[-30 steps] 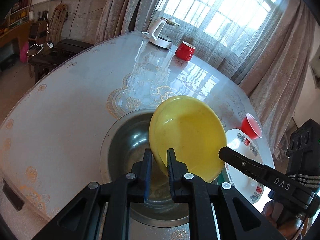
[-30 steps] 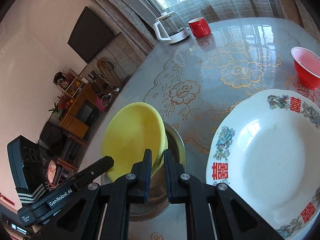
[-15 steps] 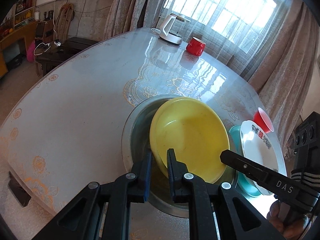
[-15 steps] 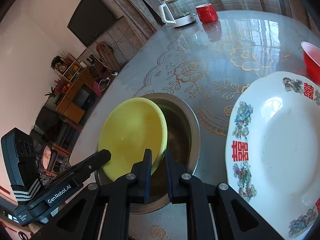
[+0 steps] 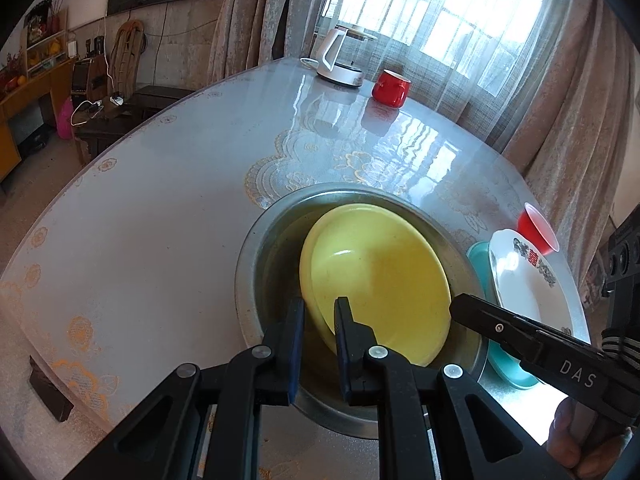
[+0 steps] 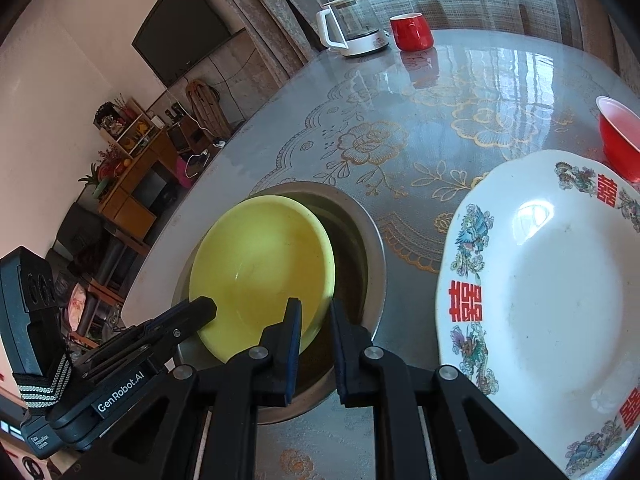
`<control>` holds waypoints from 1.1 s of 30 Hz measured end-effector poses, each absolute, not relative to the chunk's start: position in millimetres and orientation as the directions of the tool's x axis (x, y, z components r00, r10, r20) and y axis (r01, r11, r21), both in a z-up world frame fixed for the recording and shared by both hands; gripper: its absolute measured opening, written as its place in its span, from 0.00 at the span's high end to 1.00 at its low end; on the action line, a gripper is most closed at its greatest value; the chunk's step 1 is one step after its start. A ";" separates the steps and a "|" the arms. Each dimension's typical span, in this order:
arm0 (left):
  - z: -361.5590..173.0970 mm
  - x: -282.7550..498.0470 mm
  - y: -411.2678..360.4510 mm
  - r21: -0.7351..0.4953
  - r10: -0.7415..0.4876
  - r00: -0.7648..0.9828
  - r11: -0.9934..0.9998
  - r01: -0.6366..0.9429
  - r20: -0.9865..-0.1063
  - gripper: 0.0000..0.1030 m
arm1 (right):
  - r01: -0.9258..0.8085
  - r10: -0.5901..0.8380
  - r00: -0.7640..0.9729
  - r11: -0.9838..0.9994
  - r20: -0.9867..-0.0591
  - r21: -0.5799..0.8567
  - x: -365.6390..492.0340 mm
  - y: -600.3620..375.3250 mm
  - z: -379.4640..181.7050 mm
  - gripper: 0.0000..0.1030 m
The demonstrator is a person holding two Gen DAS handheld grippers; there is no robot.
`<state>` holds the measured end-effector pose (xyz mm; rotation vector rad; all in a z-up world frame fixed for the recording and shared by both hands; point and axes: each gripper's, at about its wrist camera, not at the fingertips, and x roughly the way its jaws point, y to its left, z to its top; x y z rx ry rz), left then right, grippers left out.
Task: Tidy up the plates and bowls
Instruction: 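Lower the yellow bowl into the steel basin and open the right tool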
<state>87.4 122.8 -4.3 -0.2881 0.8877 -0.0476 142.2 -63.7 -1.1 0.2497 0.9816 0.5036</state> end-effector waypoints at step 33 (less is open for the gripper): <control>-10.5 90.9 103.8 -0.126 -0.041 0.656 0.989 -0.083 -0.754 0.84 | -0.350 0.494 0.499 0.867 -0.713 0.355 132.2 -58.0 -2.2 0.85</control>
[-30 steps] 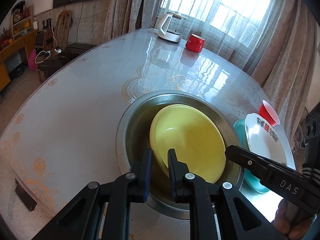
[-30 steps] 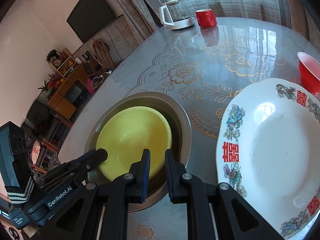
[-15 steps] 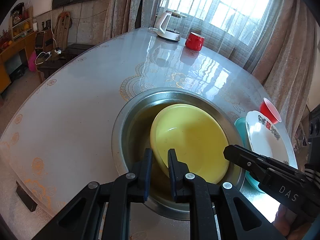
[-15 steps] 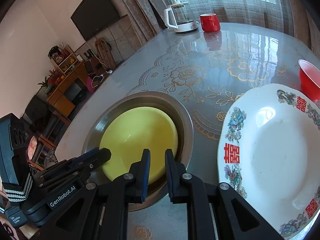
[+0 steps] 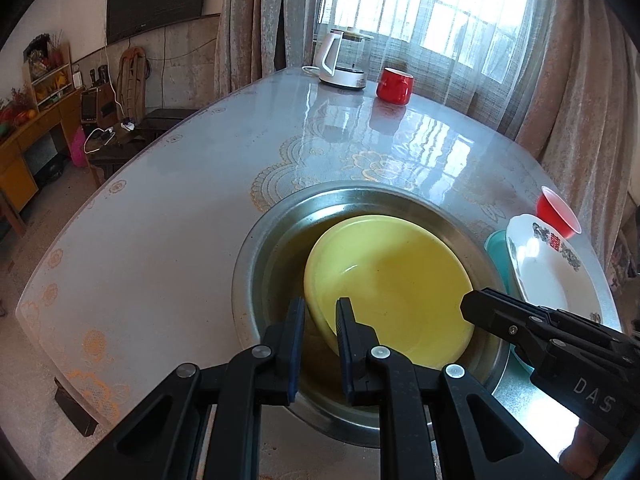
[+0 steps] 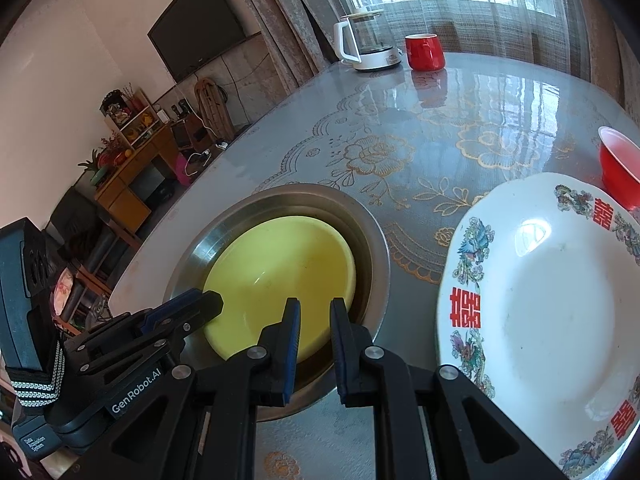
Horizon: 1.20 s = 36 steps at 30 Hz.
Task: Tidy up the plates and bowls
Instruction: 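Lower the yellow bowl into the steel basin and open the right tool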
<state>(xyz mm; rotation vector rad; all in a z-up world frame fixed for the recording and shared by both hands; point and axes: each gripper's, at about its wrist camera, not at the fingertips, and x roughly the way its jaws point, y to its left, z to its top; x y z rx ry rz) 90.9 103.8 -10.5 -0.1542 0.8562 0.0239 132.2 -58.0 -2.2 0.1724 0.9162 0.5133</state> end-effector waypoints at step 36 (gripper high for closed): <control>9.9 78.4 90.1 -0.082 0.042 0.759 0.989 -0.126 -0.650 0.84 | -0.365 0.489 0.600 0.872 -0.633 0.328 104.6 -83.0 15.2 0.72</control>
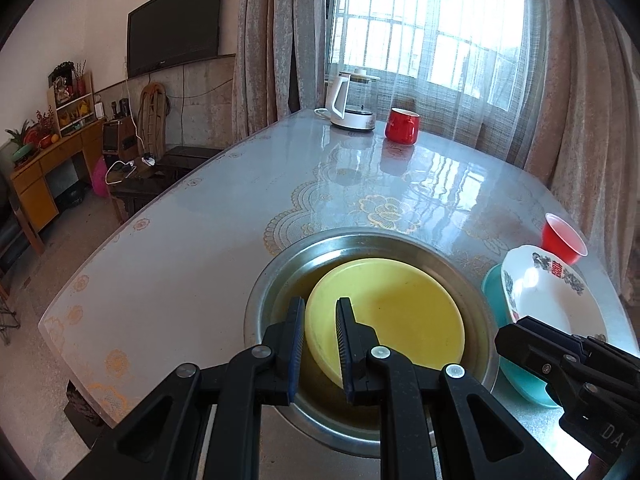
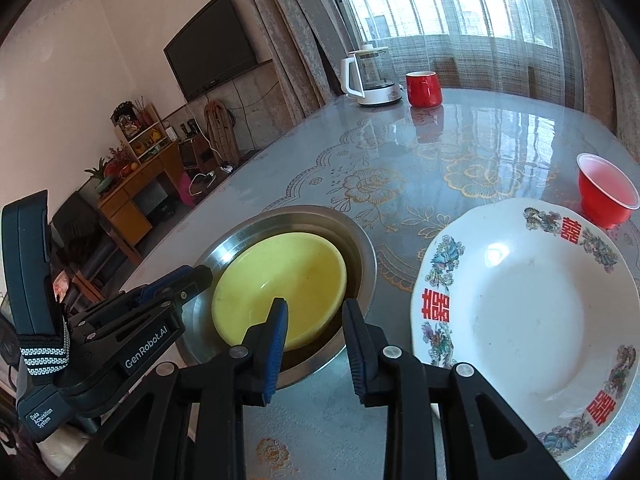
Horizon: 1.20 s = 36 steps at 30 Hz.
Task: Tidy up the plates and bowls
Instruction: 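Lower the yellow bowl into the steel basin and open the right tool, then move the right tool to the red plastic bowl rim and grasp it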
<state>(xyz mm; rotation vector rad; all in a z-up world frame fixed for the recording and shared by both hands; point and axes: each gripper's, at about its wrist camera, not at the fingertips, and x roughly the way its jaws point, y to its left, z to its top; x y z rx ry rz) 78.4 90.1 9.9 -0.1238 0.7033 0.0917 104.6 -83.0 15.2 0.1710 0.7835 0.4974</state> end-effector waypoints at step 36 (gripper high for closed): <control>44.6 70.9 -48.5 0.013 -0.133 0.684 0.979 0.203 -0.718 0.70 | 0.050 0.206 0.759 0.927 -0.618 0.371 58.5 -234.4 60.2 0.73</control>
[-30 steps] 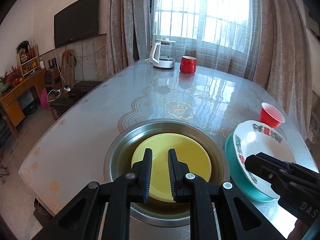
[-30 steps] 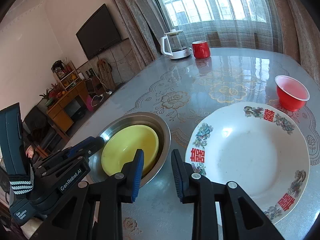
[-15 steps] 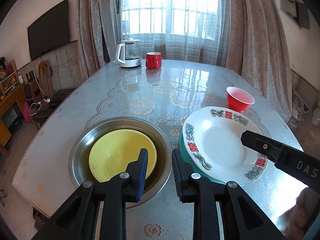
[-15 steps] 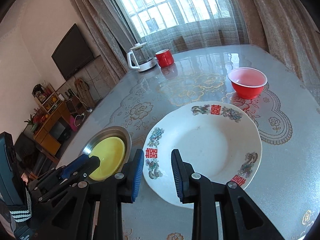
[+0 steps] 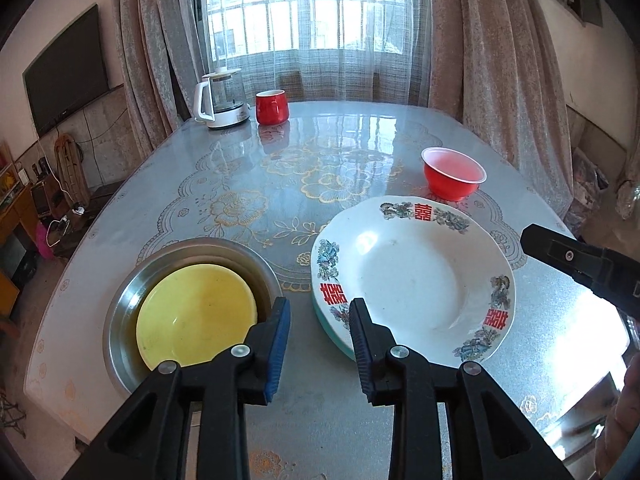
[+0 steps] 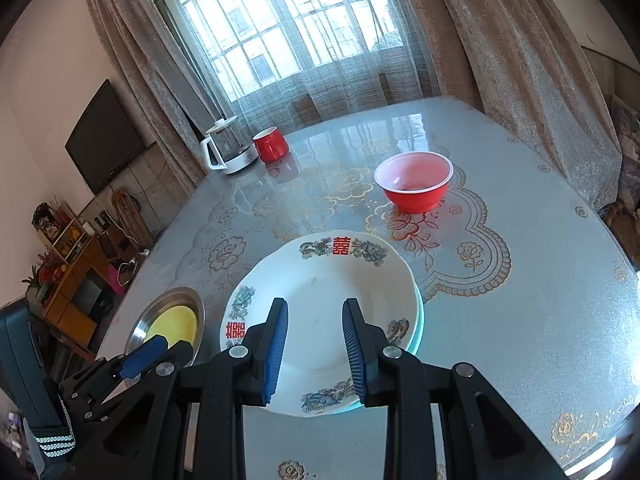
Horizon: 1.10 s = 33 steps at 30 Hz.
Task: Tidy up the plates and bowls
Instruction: 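Move the right tool to the red plastic bowl rim and grasp it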
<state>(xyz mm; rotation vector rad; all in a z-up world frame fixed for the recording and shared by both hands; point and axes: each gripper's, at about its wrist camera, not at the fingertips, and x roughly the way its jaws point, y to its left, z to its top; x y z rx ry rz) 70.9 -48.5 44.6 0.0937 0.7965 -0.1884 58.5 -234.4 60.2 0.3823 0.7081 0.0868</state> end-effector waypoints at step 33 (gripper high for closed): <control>48.2 162.4 -102.1 -0.137 -0.322 0.585 0.931 0.338 -0.744 0.70 | 0.176 0.198 0.755 0.857 -0.625 0.484 136.2 -327.8 33.3 0.73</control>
